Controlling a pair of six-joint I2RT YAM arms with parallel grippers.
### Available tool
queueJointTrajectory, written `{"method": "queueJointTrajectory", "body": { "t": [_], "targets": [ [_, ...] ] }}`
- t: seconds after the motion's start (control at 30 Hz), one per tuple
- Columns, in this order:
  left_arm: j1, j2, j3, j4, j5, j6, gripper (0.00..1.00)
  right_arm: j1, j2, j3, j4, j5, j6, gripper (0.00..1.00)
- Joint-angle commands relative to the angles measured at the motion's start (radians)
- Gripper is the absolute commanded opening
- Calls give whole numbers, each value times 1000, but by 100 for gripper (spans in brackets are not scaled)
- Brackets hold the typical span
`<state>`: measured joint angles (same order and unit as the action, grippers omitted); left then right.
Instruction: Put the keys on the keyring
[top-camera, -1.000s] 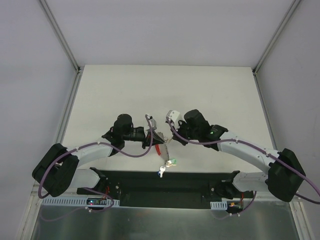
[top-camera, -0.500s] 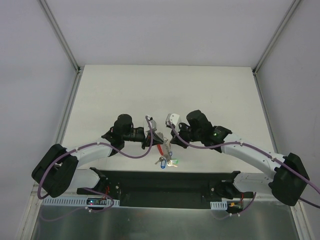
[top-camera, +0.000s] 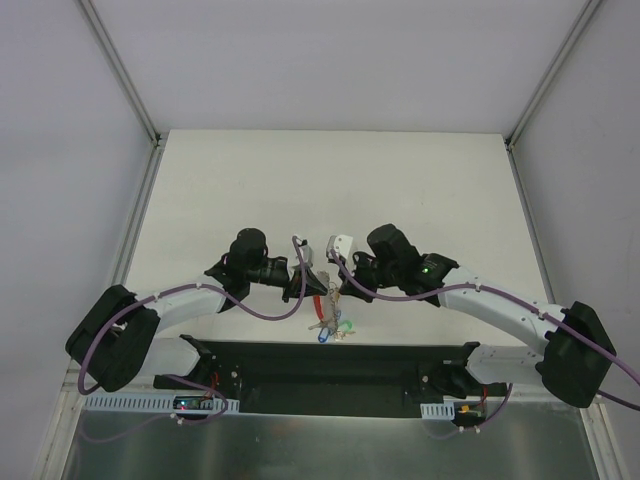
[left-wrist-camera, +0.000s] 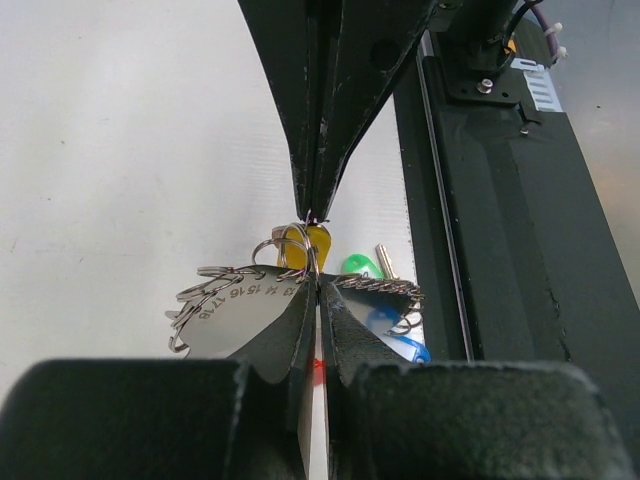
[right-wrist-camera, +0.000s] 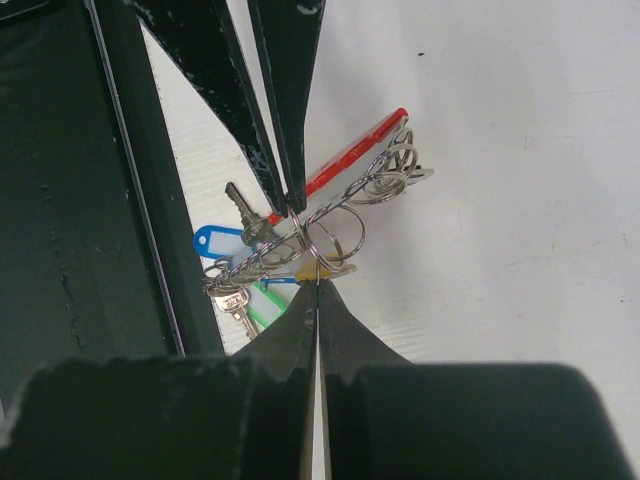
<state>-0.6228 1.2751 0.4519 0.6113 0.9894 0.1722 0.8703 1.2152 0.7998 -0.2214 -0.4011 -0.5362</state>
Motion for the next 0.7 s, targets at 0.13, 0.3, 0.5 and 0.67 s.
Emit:
{"method": "queueJointTrajectory", "body": {
  "t": [0.13,0.3,0.5,0.67],
  "targets": [
    [-8,10,39,25,89,24,0,15,-3,26,27,-10,-18,1],
    [-8,10,41,24,91,26,0,19,-5,26,25,-38,-24,1],
    [-8,15,42,25,101,30,0,19,-5,26,19,-48,-33,1],
    [-8,13,42,24,114,35,0,21,-3,24,20,-51,-38,1]
  ]
}}
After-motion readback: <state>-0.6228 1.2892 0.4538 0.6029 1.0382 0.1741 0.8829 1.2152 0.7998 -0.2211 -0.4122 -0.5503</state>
